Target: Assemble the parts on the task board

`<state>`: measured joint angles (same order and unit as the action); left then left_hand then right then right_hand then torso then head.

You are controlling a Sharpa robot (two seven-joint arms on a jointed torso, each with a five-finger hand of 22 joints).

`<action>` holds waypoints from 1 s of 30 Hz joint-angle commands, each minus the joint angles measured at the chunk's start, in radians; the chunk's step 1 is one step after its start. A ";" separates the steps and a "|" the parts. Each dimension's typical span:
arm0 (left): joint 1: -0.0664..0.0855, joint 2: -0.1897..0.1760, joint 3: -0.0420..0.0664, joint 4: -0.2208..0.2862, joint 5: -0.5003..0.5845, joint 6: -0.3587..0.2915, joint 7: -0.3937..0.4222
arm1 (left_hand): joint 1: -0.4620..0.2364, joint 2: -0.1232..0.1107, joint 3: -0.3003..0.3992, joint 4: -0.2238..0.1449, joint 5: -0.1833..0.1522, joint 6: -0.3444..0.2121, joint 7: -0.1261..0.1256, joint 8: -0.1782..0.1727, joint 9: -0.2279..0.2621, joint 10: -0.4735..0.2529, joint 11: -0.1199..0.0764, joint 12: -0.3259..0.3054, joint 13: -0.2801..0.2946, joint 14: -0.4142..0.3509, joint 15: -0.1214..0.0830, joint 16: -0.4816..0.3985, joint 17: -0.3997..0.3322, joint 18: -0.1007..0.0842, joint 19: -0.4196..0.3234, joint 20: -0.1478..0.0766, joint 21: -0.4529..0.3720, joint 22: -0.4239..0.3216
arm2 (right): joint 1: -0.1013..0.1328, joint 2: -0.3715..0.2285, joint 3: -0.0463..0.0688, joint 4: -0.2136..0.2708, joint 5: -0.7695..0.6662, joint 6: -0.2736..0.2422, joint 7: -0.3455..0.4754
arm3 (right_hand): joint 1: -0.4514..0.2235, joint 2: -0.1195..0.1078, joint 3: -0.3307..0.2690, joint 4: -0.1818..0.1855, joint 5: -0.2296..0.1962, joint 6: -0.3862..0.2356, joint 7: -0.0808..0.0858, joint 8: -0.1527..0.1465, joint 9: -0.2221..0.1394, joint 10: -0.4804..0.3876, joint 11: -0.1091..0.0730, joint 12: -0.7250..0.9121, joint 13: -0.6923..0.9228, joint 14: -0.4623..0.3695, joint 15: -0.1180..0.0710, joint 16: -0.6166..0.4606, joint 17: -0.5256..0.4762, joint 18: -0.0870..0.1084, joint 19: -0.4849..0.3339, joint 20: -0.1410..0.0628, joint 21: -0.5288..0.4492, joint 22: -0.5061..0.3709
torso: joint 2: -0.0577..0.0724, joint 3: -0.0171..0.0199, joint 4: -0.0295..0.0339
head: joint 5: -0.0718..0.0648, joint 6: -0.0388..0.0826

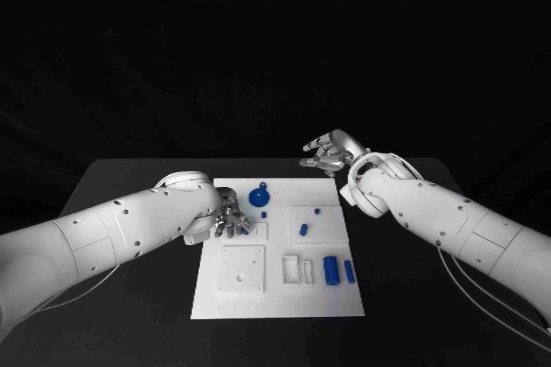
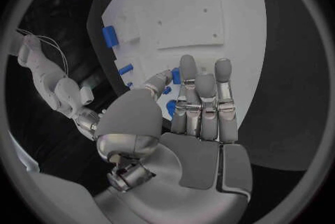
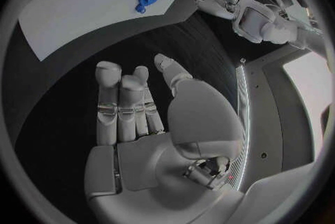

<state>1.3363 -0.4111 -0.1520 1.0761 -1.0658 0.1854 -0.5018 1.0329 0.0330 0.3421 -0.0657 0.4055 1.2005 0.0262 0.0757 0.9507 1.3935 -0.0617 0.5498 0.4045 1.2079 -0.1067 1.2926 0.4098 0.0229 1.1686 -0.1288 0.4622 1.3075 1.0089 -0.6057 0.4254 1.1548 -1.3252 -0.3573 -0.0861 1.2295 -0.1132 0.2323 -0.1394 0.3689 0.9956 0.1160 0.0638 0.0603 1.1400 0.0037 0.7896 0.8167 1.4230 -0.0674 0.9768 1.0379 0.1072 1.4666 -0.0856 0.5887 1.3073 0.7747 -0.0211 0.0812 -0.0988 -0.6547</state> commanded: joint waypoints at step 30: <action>-0.001 0.040 -0.002 -0.043 -0.027 0.084 0.013 | 0.016 0.003 0.207 -0.206 -0.004 0.031 -0.023 0.003 -0.002 -0.001 -0.003 -0.006 0.001 0.002 -0.001 -0.009 0.002 0.002 -0.002 0.001 -0.001 0.021 | -0.001 0.001 0.000 0.001 0.004 0.015 0.004 | -0.008 0.003 0.006 -0.002 0.003 0.005 -0.002 -0.003 0.001 -0.001 -0.004 0.002 0.000 0.003 -0.002 -0.003 0.001 0.007 0.049 -0.003 -0.002 0.051 | 0.001 -0.0002 -0.0020 | -0.005 -0.001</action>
<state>1.3367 -0.3762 -0.1542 1.0316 -1.0904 0.2336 -0.4997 1.0345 0.0315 0.3406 -0.0671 0.4012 1.2025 0.0243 0.0746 0.9492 1.3951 -0.0565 0.5498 0.4046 1.2078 -0.1034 1.2887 0.4105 0.0229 1.1686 -0.1289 0.4622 1.3073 1.0087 -0.6056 0.4254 1.1549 -1.3250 -0.3552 -0.0860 1.2295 -0.1132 0.2323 -0.1394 0.3689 0.9956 0.1160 0.0638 0.0602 1.1402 0.0039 0.7896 0.8167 1.4230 -0.0674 0.9768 1.0379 0.1072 1.4666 -0.0856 0.5887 1.3081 0.7757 -0.0210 0.0789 -0.1026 -0.6549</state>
